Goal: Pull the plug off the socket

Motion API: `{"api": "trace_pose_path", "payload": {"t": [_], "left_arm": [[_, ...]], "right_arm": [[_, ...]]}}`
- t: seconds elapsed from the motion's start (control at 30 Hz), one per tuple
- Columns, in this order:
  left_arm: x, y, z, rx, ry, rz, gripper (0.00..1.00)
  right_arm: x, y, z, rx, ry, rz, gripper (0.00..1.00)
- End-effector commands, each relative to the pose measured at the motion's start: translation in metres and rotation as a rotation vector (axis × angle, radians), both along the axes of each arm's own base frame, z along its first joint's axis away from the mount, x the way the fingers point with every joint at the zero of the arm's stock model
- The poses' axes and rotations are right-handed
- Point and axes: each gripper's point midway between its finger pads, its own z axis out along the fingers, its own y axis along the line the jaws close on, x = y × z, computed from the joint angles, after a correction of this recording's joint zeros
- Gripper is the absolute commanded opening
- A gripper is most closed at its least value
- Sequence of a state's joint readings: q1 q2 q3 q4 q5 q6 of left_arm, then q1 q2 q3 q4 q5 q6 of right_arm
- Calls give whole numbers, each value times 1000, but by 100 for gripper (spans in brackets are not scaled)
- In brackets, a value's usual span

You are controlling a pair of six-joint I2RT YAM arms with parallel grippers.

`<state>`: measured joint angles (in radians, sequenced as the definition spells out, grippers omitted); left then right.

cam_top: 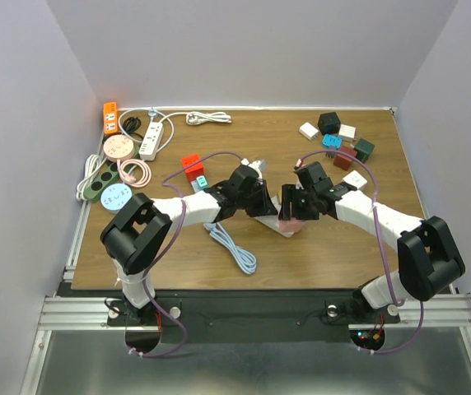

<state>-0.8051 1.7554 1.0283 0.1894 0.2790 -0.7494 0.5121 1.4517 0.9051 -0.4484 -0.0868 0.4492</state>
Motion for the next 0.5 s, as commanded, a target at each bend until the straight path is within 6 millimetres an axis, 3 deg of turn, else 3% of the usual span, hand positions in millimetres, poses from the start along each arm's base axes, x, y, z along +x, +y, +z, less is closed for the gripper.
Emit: {"api": "trace_pose_path", "payload": {"t": [0.0,0.1,0.2,0.47], "left_arm": [[24,-22,22,-47,-82,4,0],[29,-26,6,-7,-66,-5,0],[27,-18,-23,81,-16,-2,0],[-3,21,-82,228,78,2,0]], "right_arm": [[7,13,22,70,-73,16,0],[8,15,25,80,-76,16,0],[11,16,32,87,-91,5,1],[24,10,53,64,-129,-55,0]]}}
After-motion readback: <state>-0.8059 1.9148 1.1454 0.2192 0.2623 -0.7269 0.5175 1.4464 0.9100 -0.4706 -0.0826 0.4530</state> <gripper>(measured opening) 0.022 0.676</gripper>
